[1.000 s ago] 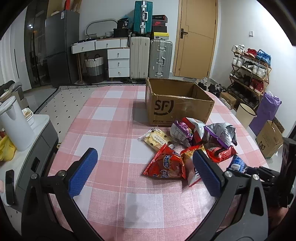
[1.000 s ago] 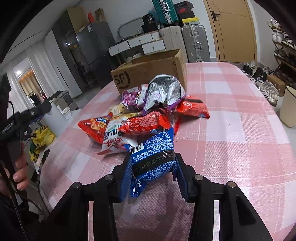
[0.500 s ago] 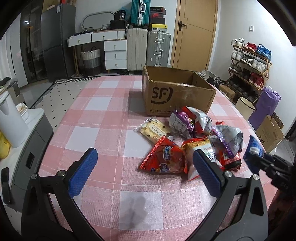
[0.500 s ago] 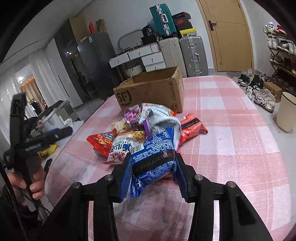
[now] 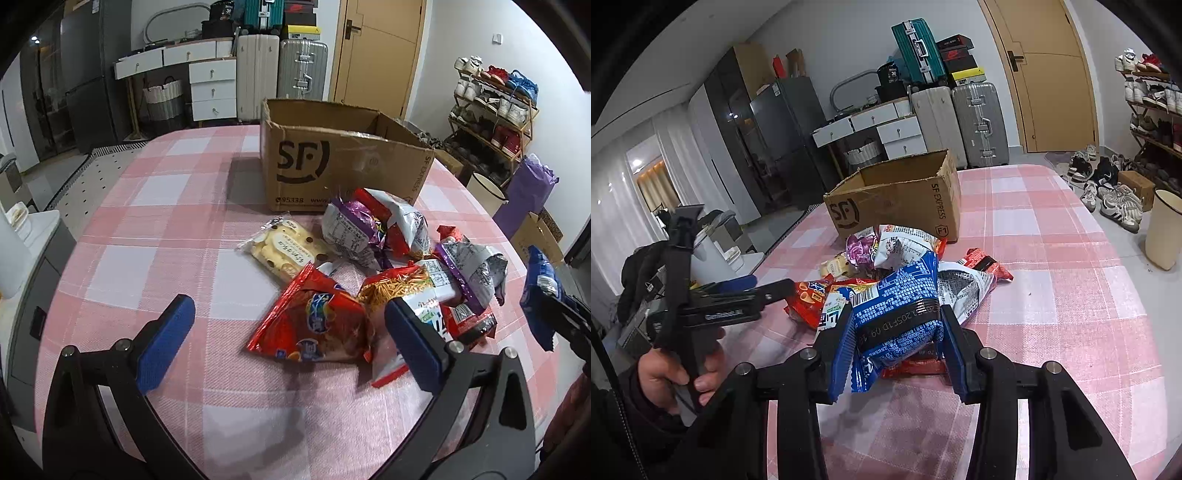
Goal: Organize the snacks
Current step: 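Lift the blue pack with the right gripper while the left gripper grasps the red chip bag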
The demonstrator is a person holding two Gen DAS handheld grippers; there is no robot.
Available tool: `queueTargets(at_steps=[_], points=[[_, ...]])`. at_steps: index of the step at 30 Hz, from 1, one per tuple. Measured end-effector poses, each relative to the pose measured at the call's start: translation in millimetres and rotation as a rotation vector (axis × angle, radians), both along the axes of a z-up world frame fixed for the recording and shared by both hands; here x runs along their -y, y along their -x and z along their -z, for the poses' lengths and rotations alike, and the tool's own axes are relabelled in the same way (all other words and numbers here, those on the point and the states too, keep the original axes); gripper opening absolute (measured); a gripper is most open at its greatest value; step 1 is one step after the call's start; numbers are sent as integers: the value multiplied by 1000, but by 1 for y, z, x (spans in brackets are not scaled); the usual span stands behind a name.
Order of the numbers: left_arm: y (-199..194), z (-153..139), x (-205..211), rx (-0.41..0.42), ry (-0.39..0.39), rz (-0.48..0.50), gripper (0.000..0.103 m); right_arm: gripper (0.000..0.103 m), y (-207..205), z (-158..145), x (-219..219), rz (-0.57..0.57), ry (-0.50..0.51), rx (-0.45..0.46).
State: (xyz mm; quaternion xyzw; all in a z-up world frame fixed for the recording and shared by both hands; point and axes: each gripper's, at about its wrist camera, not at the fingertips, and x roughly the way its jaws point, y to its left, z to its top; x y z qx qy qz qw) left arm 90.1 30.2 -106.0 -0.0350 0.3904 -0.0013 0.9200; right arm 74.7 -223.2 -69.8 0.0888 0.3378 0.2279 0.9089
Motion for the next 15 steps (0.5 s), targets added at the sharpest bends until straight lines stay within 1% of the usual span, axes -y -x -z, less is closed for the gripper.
queueTargets(at_steps=[10,15], points=[[-28,28,0,-48,20,6,102,44,-6,5,1,-1,-1,-14],[-40,41,-4,-63,63,13,101,44,-8,8,1,1,-1,-25]])
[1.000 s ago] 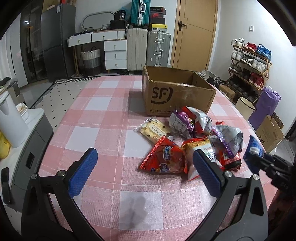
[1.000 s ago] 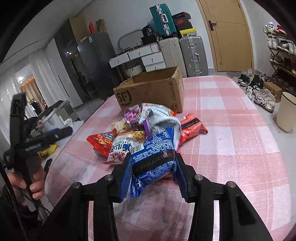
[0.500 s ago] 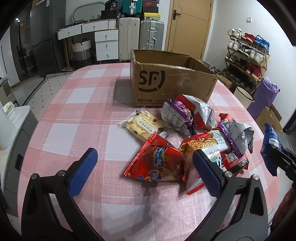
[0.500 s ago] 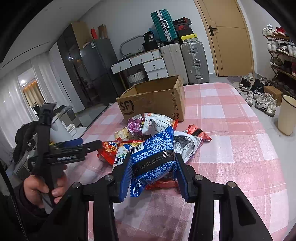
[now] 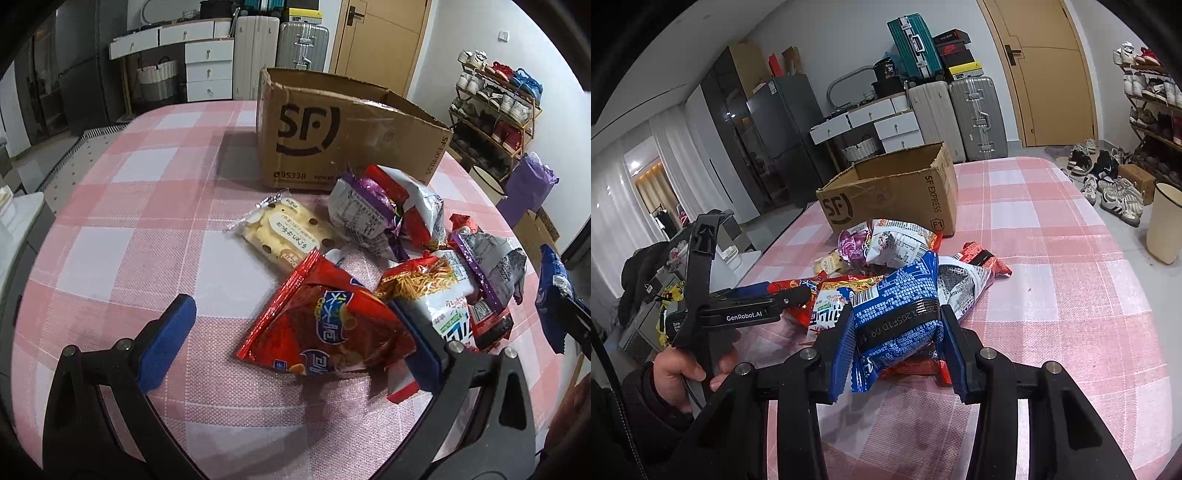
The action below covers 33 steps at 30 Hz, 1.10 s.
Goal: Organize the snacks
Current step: 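Lift the blue pack with the right gripper while the left gripper grasps the red chip bag, then carry both bags over the SF box and open both grippers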
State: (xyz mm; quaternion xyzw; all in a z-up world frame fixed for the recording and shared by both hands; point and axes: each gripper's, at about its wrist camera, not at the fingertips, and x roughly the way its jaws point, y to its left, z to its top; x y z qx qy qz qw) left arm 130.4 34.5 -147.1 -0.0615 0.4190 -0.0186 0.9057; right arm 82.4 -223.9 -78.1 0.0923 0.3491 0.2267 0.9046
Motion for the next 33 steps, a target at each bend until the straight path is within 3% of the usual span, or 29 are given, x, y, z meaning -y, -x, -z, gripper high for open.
queueTargets(at_steps=[5,7,9,12,17,24,33], points=[[-11,14,-6,-20,72,20,95,44,-2,2,-1,-3,1,-3],[-17,20,-7,-25,114,47,84,44,-2,2,-1,-3,1,-5],[-25,27,-6,-35,144,81,59,44,-1,2,-1,-3,2,-2],[-33,34,-4,-36,145,109,53,44,-2,2,-2,-4,0,-2],[-36,35,-7,-28,176,124,46,44,0,-1,-3,-7,2,7],[-40,33,-10,-27,168,117,46,44,2,-7,-5,-11,5,24],[4,-3,-12,29,153,124,46,44,3,-16,-11,-21,9,43]])
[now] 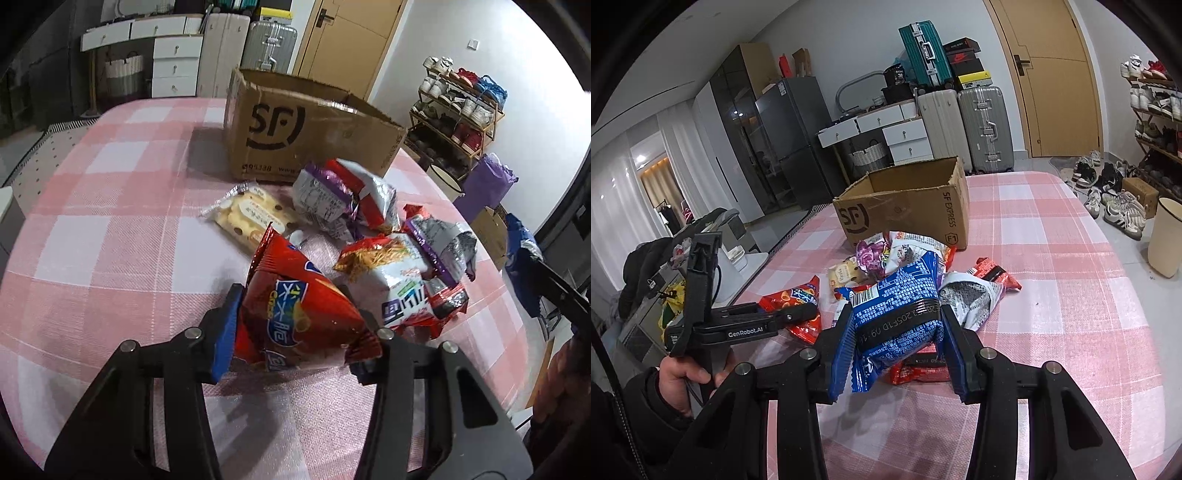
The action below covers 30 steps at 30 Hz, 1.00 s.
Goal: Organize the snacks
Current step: 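Carry both bags over the SF box and open both grippers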
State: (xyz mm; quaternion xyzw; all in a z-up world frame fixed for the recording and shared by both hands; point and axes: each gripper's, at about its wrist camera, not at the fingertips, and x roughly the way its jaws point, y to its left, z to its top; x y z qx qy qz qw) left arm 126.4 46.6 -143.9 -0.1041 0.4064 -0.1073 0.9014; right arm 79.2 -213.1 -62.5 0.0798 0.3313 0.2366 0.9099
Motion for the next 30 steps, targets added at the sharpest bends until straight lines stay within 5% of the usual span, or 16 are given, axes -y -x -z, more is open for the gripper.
queueTargets(at_steps=[8,15,30], points=[[43,-37,-9,61,8,13,46,44,0,-13,-9,-25,4,26],[45,-68,-9,111,-5,16,46,44,-11,-31,-13,-48,-64,37],[25,-151,-8,219,-7,41,47,44,-57,-81,-36,-96,-44,121]])
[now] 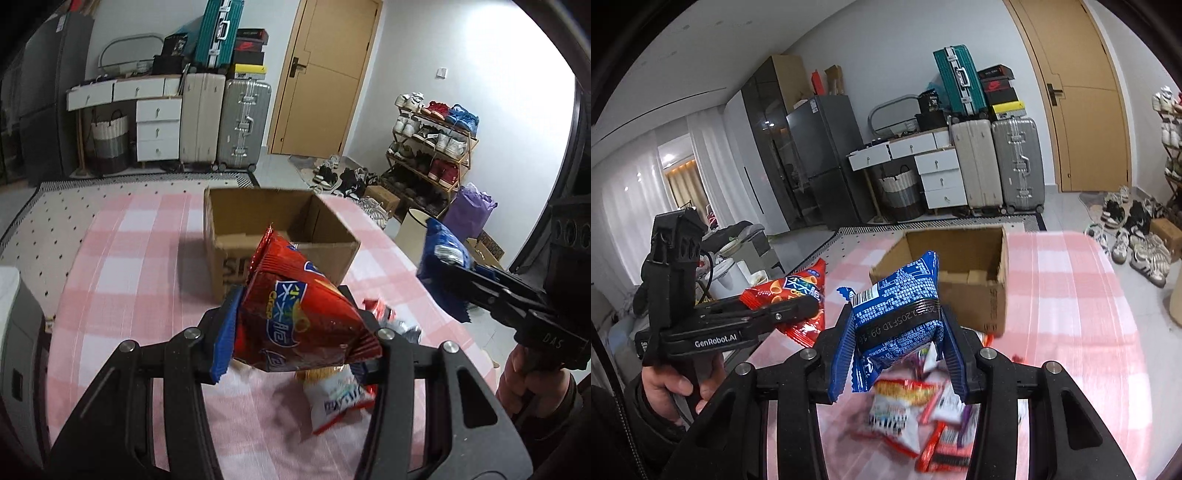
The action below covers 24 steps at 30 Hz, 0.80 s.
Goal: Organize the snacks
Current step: 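Carry both bags over the SF box and open both grippers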
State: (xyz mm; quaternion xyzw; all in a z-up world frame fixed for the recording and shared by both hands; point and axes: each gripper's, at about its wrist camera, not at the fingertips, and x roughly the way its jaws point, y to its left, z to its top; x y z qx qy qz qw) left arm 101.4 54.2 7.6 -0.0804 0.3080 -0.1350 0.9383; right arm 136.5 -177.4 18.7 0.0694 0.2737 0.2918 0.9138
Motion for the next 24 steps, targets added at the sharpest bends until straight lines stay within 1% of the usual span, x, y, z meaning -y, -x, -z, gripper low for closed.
queueTargets(at_steps=[4,8,12,15,18,21,24], points=[[-18,-21,4,14,-4,-3,47,44,-22,-15,-7,-8,3,17],[-44,-39,7,26,0,-8,47,44,-50,-25,-10,-4,0,7],[-74,-49,4,19,8,-26,47,44,-78,-28,-14,2,5,0],[-100,-57,4,6,0,-29,47,44,-100,-30,-18,6,1,-8],[-128,-59,7,-5,-14,-25,47,44,-123,-30,-23,14,-2,-21],[-154,-55,13,-14,-24,-17,47,44,-148,-30,-27,20,-2,-37],[-181,-48,17,-33,-32,-14,47,44,-173,-23,-32,25,7,-66]])
